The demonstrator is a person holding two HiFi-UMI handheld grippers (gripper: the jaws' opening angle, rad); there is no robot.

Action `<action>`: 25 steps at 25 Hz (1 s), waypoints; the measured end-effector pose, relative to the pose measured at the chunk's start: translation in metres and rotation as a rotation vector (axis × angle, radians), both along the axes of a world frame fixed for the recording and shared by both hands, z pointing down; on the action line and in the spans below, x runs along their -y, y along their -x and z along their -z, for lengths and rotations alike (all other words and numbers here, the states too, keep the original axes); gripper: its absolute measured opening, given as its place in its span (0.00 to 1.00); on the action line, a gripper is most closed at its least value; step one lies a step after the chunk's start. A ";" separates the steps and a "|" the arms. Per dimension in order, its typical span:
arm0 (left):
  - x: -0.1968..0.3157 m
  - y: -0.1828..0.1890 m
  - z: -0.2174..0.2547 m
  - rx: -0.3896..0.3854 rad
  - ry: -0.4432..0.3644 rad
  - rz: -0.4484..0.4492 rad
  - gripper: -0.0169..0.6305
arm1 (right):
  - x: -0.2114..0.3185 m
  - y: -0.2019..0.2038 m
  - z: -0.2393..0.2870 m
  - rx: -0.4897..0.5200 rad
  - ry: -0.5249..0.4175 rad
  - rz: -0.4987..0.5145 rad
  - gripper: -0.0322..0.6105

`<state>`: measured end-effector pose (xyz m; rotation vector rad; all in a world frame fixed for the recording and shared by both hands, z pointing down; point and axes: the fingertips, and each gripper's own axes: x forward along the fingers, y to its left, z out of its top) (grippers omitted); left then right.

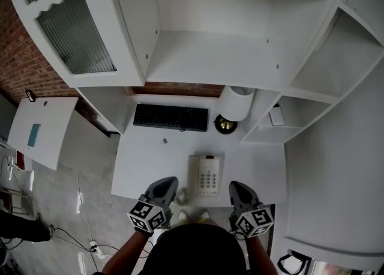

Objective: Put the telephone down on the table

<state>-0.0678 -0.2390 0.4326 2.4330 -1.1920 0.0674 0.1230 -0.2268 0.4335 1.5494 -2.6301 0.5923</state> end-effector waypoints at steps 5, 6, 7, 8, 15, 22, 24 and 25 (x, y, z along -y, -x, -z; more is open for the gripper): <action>-0.002 -0.004 0.006 0.084 -0.096 0.020 0.05 | -0.003 0.010 0.006 -0.038 -0.023 0.021 0.05; -0.001 -0.006 0.009 0.104 -0.119 0.015 0.05 | -0.002 0.011 0.008 -0.047 -0.032 0.021 0.05; -0.001 -0.007 0.012 0.120 -0.138 0.010 0.05 | -0.001 0.011 0.011 -0.056 -0.042 0.019 0.05; 0.000 -0.008 0.015 0.129 -0.149 0.008 0.05 | -0.001 0.011 0.014 -0.062 -0.053 0.016 0.05; 0.008 -0.002 0.048 0.096 -0.198 0.014 0.05 | 0.002 0.001 0.045 -0.094 -0.125 -0.005 0.05; 0.009 0.011 0.061 0.091 -0.218 0.041 0.05 | -0.003 -0.004 0.061 -0.088 -0.151 -0.023 0.05; 0.009 0.013 0.060 0.095 -0.216 0.041 0.05 | -0.004 -0.006 0.062 -0.092 -0.149 -0.027 0.05; 0.008 0.013 0.060 0.095 -0.214 0.041 0.05 | -0.004 -0.008 0.062 -0.095 -0.149 -0.029 0.05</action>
